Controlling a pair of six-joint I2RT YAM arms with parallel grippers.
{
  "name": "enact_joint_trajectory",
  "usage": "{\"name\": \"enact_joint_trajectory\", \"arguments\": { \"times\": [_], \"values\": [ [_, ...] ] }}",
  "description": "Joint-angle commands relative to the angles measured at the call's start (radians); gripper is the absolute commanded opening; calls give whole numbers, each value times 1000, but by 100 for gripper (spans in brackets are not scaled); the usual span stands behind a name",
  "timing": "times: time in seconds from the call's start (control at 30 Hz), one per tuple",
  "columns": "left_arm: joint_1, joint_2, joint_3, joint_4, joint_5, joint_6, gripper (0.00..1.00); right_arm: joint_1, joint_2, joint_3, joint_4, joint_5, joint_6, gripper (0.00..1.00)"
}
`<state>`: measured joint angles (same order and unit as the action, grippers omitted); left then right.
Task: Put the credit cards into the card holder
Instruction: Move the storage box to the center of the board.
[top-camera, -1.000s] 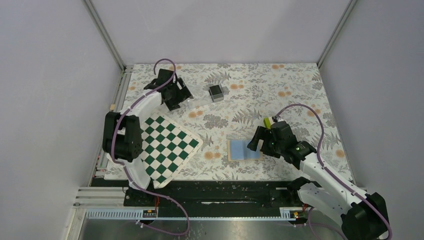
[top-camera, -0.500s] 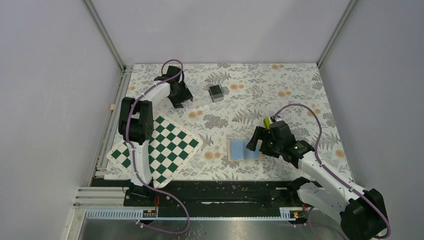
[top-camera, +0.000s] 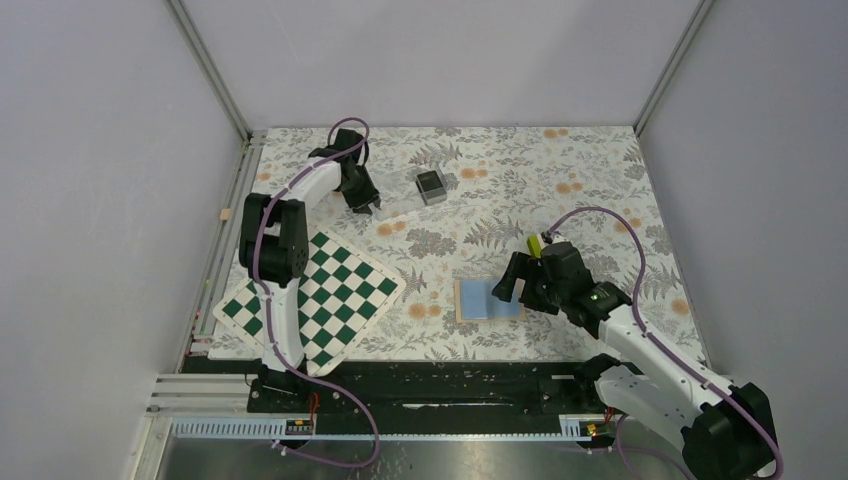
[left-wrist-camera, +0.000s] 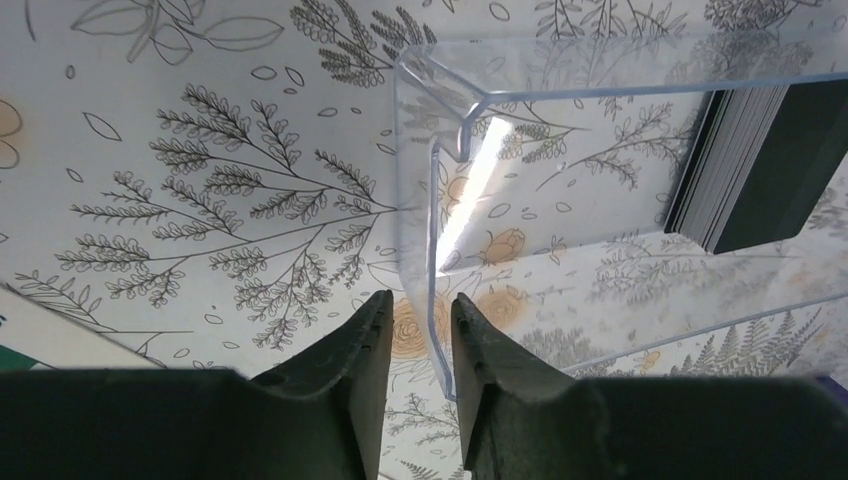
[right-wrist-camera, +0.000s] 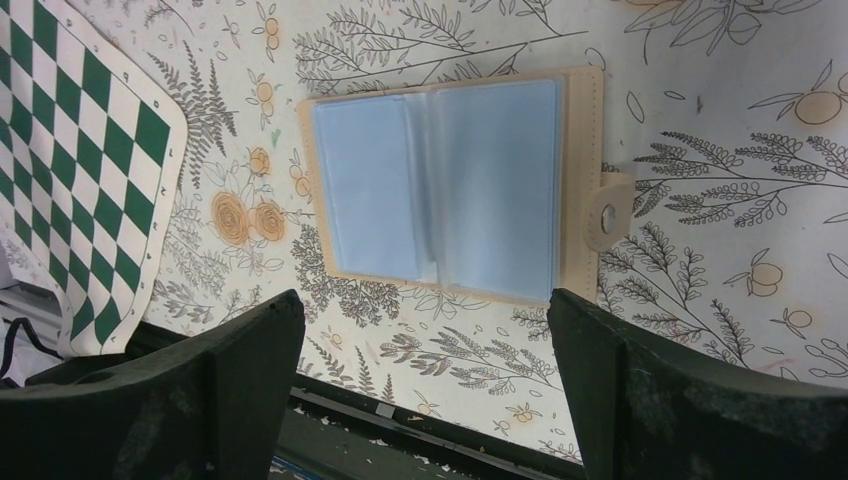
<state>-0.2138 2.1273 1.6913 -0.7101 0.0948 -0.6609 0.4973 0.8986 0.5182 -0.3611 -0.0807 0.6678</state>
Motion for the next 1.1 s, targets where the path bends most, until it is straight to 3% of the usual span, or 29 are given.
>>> {"name": "enact_joint_trajectory", "arguments": {
  "times": [0.0,0.33,0.8,0.87,1.0,1.07],
  "values": [
    [3,-54,-39,-19,14,36,25,3,-37,21,5,-19,-21,98],
    [-58,-140,-111,-16,24,100,2,3,-33,92,-52,-11,-78,98],
    [-162,-348,-375,61,31,36,3,3,122,289,-124,-75,-120,99],
    [-162,-369,-396,70,26,33,7,3,160,317,-122,-96,-119,99],
    [-162,-414,-398,73,14,50,45,3,250,370,-103,-140,-114,97],
    [-164,-435,-384,71,13,64,55,3,294,396,-93,-162,-109,95]
  ]
}}
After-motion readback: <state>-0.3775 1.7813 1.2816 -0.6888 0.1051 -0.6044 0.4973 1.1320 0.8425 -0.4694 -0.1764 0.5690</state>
